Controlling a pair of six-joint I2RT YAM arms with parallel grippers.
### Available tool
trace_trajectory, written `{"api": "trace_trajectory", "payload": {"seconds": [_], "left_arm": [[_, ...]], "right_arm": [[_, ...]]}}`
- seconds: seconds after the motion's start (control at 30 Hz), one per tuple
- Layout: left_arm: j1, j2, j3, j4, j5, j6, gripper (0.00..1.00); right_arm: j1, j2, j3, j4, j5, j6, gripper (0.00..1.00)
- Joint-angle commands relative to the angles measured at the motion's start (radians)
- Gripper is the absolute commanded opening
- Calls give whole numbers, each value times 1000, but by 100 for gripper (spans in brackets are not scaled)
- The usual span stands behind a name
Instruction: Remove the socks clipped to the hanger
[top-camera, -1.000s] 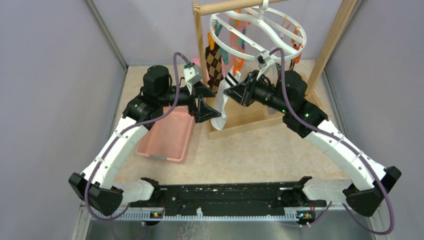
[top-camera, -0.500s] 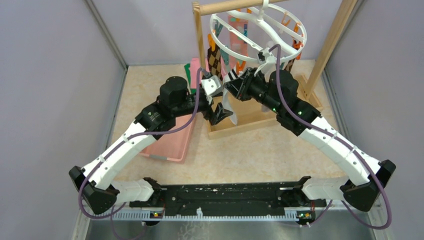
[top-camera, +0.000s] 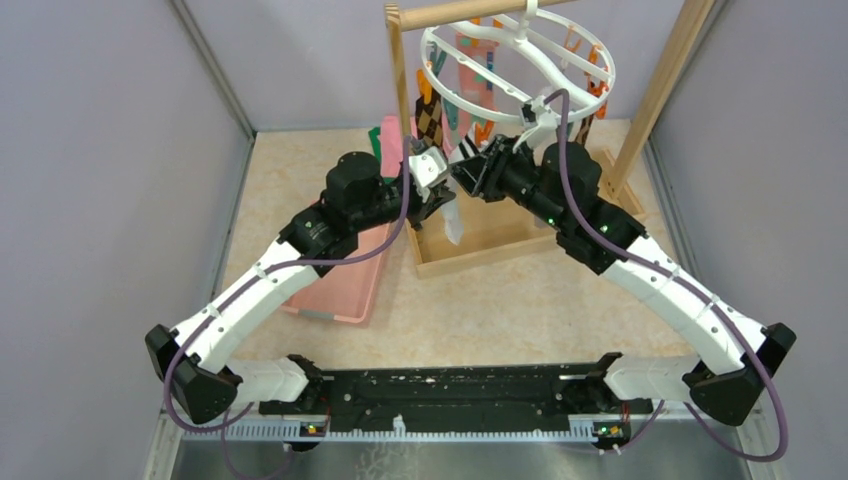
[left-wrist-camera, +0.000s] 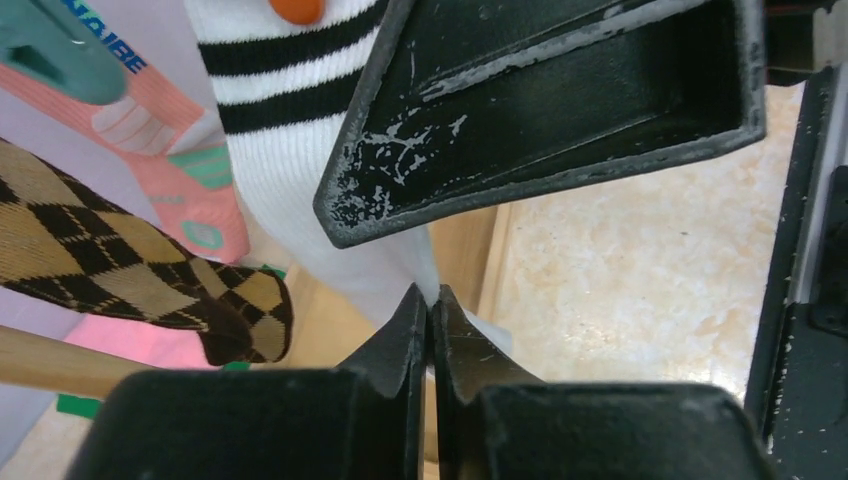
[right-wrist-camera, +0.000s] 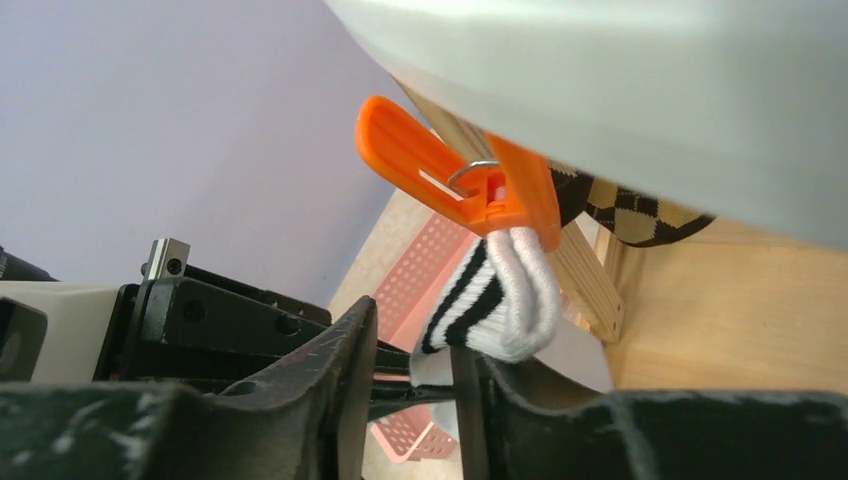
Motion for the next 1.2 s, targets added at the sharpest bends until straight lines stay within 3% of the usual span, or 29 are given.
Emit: {"api": "trace_trajectory", "payload": {"seconds": [0.0, 0.13, 0.27, 0.53, 0.83, 1.17], "left_arm": [[-4, -16, -17, 51, 33, 19, 0], [-4, -30, -27, 52, -1, 42, 0], [-4, -42, -35, 66, -3, 47, 0], [-5, -40, -38, 70, 11, 42, 0], [-14, -23, -33, 73, -20, 38, 0], [-31, -12, -43, 90, -39, 38, 0]], "right_arm": [[4, -50, 13, -28, 14, -20, 39], [-8, -73, 20, -103, 89, -63, 66], [-27, -123, -21, -121, 161, -95, 78], [-30, -52, 135, -98, 183, -164, 80], [-29, 71, 268, -82, 265, -227, 72], [23, 77, 236, -10, 411, -305, 75]]}}
